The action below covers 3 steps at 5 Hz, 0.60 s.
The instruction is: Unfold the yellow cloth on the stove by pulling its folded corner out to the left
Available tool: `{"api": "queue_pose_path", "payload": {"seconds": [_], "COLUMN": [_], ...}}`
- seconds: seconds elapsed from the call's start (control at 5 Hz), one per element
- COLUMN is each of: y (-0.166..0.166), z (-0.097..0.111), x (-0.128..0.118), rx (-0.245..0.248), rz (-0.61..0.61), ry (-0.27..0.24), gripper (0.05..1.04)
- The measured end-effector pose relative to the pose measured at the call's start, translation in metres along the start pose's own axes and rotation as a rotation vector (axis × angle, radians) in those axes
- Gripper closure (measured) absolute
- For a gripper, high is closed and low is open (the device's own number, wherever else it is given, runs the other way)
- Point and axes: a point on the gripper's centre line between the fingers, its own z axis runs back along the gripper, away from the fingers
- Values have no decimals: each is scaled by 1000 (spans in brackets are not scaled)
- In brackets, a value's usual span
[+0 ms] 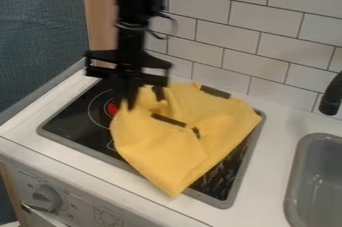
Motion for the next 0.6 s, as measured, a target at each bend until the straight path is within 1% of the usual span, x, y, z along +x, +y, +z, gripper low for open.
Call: {"api": "queue_pose_path", "payload": {"seconds": [0.2,0.4,0.6], "y": [25,51,63], "z": [-4,-16,-25], "x": [6,8,1], "rx": [-48,-122,-170], "rz": [110,239,326], "ry": [15,39,52], "gripper": [1034,1034,1034]}}
